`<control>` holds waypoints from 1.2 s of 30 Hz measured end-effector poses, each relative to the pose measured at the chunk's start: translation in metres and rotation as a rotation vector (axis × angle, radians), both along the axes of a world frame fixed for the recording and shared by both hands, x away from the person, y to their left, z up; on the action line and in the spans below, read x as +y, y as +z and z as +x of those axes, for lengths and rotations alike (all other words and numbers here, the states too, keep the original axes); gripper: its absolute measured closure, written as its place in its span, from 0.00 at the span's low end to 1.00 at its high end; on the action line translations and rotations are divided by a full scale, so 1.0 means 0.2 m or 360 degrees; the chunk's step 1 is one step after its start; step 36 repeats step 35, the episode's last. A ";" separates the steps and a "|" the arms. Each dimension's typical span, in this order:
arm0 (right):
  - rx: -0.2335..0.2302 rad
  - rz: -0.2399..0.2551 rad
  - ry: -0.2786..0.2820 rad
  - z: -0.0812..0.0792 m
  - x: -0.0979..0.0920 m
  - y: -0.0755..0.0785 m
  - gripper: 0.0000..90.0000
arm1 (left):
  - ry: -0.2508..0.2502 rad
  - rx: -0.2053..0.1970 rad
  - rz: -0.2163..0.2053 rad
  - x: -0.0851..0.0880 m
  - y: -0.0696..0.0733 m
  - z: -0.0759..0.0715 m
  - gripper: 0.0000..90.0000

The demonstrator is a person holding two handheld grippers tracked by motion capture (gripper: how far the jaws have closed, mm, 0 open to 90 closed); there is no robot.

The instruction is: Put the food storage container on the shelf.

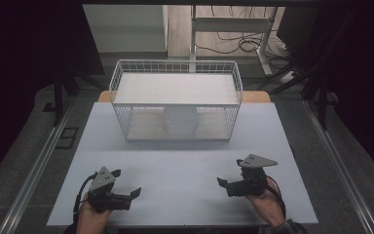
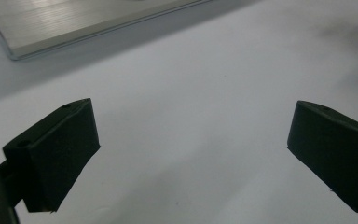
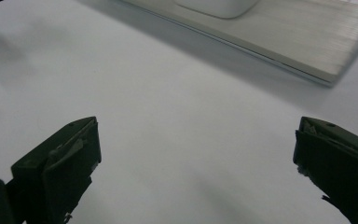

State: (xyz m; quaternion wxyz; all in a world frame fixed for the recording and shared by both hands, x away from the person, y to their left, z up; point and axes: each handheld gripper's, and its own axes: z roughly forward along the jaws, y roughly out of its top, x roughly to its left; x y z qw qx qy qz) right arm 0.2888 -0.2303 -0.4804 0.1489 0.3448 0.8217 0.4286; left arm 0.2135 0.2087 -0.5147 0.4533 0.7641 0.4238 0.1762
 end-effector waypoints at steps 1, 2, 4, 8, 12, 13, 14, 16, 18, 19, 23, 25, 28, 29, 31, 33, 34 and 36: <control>-0.0001 0.0005 -0.0011 0.00 -0.01 0.00 0.00 | 0.0010 -0.0008 0.0004 0.01 0.00 -0.01 0.02; 0.0002 0.0010 -0.0025 -0.01 -0.03 0.00 0.00 | 0.0013 -0.0009 0.0006 0.02 0.00 -0.01 0.02; 0.0003 0.0009 -0.0043 -0.02 -0.05 -0.01 0.00 | 0.0026 -0.0006 -0.0005 0.03 -0.01 -0.02 0.02; 0.0011 -0.0004 -0.0086 -0.06 -0.10 -0.02 0.00 | 0.0050 -0.0002 -0.0003 0.05 -0.01 -0.04 0.01; 0.0027 -0.0013 -0.0118 -0.09 -0.14 -0.05 0.00 | 0.0074 -0.0001 0.0008 0.07 -0.02 -0.06 0.01; 0.0035 -0.0014 -0.0124 -0.10 -0.15 -0.05 0.00 | 0.0077 0.0000 0.0009 0.07 -0.02 -0.06 0.01; 0.0039 -0.0013 -0.0129 -0.11 -0.16 -0.06 0.00 | 0.0080 0.0005 0.0005 0.08 -0.03 -0.06 0.01; 0.0051 -0.0013 -0.0143 -0.12 -0.17 -0.07 0.00 | 0.0080 0.0016 -0.0003 0.08 -0.03 -0.06 0.00; 0.0052 -0.0024 -0.0161 -0.13 -0.19 -0.08 0.00 | 0.0086 0.0029 -0.0007 0.08 -0.04 -0.07 0.00; 0.0052 -0.0036 -0.0171 -0.14 -0.20 -0.09 0.00 | 0.0085 0.0037 -0.0007 0.09 -0.04 -0.07 0.00; 0.0083 -0.0076 -0.0188 -0.16 -0.22 -0.12 0.00 | 0.0089 0.0046 -0.0005 0.08 -0.05 -0.06 0.00; 0.0104 -0.0100 -0.0191 -0.17 -0.23 -0.13 0.00 | 0.0091 0.0052 -0.0004 0.08 -0.05 -0.06 0.00; 0.0080 -0.0122 -0.0209 -0.18 -0.22 -0.13 0.00 | 0.0095 0.0059 -0.0003 0.08 -0.05 -0.06 0.00; 0.0081 -0.0125 -0.0209 -0.18 -0.22 -0.13 0.00 | 0.0096 0.0061 -0.0004 0.09 -0.05 -0.06 0.00; 0.0080 -0.0131 -0.0214 -0.18 -0.22 -0.13 0.00 | 0.0099 0.0068 -0.0011 0.09 -0.05 -0.06 0.00; 0.0079 -0.0145 -0.0207 -0.18 -0.22 -0.13 0.00 | 0.0099 0.0072 -0.0020 0.09 -0.05 -0.06 0.00; 0.0078 -0.0151 -0.0204 -0.18 -0.21 -0.14 0.00 | 0.0100 0.0073 -0.0022 0.09 -0.05 -0.05 0.00; 0.0076 -0.0166 -0.0202 -0.18 -0.21 -0.14 0.00 | 0.0102 0.0077 -0.0025 0.09 -0.05 -0.05 0.00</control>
